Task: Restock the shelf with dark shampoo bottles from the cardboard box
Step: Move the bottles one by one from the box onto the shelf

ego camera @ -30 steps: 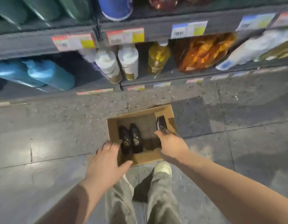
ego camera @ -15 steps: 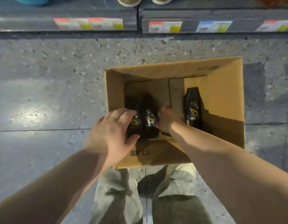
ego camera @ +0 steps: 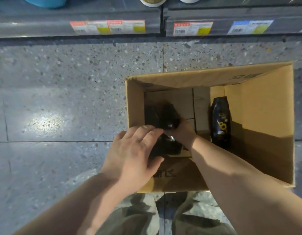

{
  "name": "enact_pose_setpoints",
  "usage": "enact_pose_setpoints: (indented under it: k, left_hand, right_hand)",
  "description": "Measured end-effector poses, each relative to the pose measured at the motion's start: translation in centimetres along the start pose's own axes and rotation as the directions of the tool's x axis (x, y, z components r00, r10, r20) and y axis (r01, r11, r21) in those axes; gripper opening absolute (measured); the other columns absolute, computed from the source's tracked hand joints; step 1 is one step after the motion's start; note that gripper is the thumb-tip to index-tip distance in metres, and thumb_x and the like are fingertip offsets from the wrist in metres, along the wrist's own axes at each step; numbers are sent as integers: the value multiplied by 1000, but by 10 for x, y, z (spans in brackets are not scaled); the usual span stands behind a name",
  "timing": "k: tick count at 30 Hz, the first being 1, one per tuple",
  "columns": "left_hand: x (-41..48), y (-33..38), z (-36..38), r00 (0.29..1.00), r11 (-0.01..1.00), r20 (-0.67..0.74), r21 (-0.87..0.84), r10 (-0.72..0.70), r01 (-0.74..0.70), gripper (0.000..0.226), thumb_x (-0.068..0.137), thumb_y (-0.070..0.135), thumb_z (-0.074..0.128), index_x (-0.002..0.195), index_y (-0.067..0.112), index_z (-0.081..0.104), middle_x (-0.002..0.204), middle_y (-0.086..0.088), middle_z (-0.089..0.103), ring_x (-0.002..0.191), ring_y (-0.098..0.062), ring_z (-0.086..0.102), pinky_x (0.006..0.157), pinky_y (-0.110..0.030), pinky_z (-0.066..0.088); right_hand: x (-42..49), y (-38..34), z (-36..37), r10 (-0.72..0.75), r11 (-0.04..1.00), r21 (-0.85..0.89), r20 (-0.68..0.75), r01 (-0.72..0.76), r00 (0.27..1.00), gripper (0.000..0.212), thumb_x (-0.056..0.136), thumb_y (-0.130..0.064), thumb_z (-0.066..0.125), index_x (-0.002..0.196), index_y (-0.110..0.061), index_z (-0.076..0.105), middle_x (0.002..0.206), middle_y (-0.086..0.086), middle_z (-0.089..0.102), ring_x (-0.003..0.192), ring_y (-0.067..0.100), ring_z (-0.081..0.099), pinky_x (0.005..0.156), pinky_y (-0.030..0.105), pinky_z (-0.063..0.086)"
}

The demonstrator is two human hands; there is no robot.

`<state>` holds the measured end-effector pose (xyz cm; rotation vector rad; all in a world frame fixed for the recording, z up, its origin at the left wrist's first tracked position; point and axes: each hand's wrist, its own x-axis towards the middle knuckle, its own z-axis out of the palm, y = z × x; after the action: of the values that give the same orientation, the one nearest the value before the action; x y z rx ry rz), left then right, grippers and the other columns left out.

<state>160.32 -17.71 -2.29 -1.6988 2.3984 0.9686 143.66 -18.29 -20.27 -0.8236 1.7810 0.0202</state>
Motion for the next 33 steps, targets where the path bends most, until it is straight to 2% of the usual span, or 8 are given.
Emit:
enact_pose_setpoints:
  k: [3,8,13,17,20,22,26,33]
  left_hand:
    - [0,4,-7,997,999,72,36,-14,11,59,67,37,74,120,20,54,112,-2,64,100,-27,63,78,-42,50]
    - [-4,32,-34,966,975,148,-37,-211,219,67,80,48,58,139,27,32,139,3,41,124,-19,44,101,-35,37]
    - [-30,79,-87,939,954,181,-2,-293,299,67,82,53,54,139,33,25,142,5,34,126,-19,42,102,-35,39]
    - [-63,114,-137,938,944,144,-47,-316,326,69,82,54,53,141,34,22,145,7,30,129,-17,38,106,-33,34]
    - [-94,139,-181,936,939,113,-52,-332,340,70,82,56,51,141,35,20,147,11,26,131,-13,34,107,-29,29]
    - [-115,158,-214,931,932,95,-56,-352,358,72,81,59,51,141,37,18,148,13,23,132,-11,32,107,-28,27]
    - [-164,197,-290,922,918,20,-86,-387,388,77,79,60,52,143,34,18,150,10,19,134,-14,31,109,-28,26]
    - [-249,243,-410,843,871,-219,-103,-491,480,76,80,59,53,142,29,22,146,6,27,129,-18,38,108,-31,30]
  right_hand:
    - [-16,-5,-17,17,1000,4,-12,-16,1000,61,72,-31,75,124,-13,46,117,8,60,109,29,56,81,33,44]
    - [-78,-28,-75,-44,995,-94,-50,39,998,55,72,-38,75,111,-11,46,110,12,61,100,30,58,73,31,43]
    - [-162,-61,-145,-106,987,-131,-67,96,992,53,71,-46,73,102,-21,37,108,6,57,100,29,56,78,37,47]
    - [-242,-96,-197,-108,991,-96,-104,98,989,67,72,-48,71,122,-20,37,106,1,54,96,25,57,75,30,44]
    - [-313,-122,-233,-190,982,-25,-120,189,974,54,73,-40,74,113,-19,44,102,3,62,89,20,60,73,29,49]
    - [-365,-138,-254,-231,969,66,-114,240,966,41,72,-32,77,100,-27,47,100,-3,65,87,12,61,76,28,50]
    - [-470,-175,-288,-341,927,134,-93,352,935,38,72,-29,76,90,-37,44,91,-17,60,82,-1,57,71,23,45]
    - [-610,-255,-333,-569,805,133,-98,578,816,36,72,-28,76,90,-39,47,95,-11,64,89,11,61,81,34,51]
